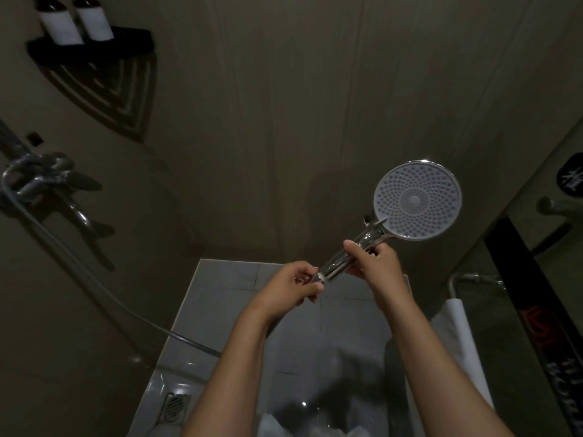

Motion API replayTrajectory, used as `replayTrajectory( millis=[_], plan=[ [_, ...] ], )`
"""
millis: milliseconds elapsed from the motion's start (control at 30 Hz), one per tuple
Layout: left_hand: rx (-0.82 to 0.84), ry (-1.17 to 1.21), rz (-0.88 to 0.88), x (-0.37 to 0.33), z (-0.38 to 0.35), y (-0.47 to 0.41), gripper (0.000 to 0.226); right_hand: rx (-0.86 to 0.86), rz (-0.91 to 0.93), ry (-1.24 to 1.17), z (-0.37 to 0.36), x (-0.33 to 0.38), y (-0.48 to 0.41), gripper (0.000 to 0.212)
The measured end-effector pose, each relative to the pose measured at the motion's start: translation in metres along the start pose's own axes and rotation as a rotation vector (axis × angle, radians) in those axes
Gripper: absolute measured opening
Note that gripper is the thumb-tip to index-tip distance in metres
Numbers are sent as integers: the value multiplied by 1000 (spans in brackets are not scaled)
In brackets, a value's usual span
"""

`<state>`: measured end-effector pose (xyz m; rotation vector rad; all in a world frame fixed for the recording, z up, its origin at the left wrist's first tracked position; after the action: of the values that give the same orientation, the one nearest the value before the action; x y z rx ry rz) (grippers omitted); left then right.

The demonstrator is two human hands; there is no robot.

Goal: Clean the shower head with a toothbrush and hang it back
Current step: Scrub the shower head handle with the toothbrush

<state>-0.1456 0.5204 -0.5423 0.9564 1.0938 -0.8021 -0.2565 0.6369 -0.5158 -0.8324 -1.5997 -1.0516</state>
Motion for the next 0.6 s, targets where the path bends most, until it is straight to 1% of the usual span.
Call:
replayTrajectory(
  millis=[100,200,367,467,533,600],
  plan=[
    [-83,-14,-31,-3,2,-1,24,7,3,1,-1,1,1,8],
    [-103,-27,-52,-5,2,-2,29,-8,5,0,-2,1,0,8],
    [-54,10,27,-4,3,1,23,-43,18,6,-2,-1,2,7],
    [-30,46,62,-3,4,1,15,-57,23,-1,-3,-1,1,10],
    [-14,93,60,-2,4,2,11,-64,23,-9,-3,-2,0,10],
    [-4,89,39,-2,5,3,7,-65,28,4,-3,-4,-1,10]
  ],
)
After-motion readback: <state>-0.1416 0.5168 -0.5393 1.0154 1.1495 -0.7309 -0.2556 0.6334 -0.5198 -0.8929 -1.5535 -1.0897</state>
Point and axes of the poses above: each hand's wrist, its own y-axis away from the middle knuckle, its own z-axis out of the back of the hand, x = y × z, the point moved 5 cm from there along -y, towards the middle knuckle, and after that the axes turned 3 degrees about -x, right-handed, at the moved point
